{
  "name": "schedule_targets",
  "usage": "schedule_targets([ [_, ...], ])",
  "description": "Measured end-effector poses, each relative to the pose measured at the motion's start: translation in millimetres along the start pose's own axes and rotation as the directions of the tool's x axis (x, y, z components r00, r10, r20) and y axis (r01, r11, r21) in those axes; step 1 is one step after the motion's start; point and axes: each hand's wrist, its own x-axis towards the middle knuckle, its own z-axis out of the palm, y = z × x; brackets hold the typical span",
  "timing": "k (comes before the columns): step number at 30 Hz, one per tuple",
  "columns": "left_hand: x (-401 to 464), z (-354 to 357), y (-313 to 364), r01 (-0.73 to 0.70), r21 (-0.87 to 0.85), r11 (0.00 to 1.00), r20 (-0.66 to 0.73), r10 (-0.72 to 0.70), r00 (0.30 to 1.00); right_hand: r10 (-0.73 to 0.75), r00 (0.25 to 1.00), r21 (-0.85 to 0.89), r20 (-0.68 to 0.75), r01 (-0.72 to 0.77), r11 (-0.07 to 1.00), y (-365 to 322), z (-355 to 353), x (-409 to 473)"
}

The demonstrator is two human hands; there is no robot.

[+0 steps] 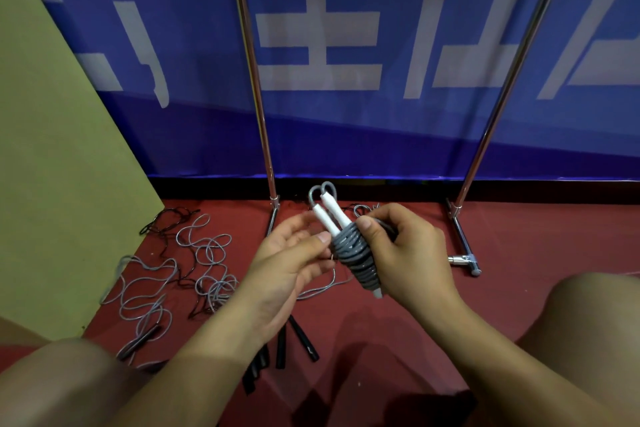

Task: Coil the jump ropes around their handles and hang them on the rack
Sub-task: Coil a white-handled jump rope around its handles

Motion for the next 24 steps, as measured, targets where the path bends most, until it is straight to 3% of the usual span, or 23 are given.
schedule_targets([
  [5, -4.7, 5.1, -7.8, -0.001, 0.181, 0.984, -0.027, 0.006, 1.0, 0.05, 0.998, -0.045, -0.041, -0.051, 0.998, 1.8, 2.0, 2.2],
  [9, -7.7, 0.6, -10.5, 0.014, 0.228, 0.974, 0.074, -0.031, 0.997, 0.034, 0.999, -0.065, -0.033, -0.037, 0.997, -2.4, 6.0, -6.6],
  [15, -7.9, 2.2, -15.5, -0.052, 0.288, 0.956, 0.115, 0.02, 0.993, -0.04, 0.991, -0.066, 0.125, 0.048, 0.997, -7.4, 17.3, -28.9],
  [24, -7.9, -2.4, -12.0, -0.094, 0.231, 0.968, -0.039, 0.105, 0.994, -0.231, 0.881, 0.037, 0.414, 0.237, 0.971, -16.6, 4.4, -28.5],
])
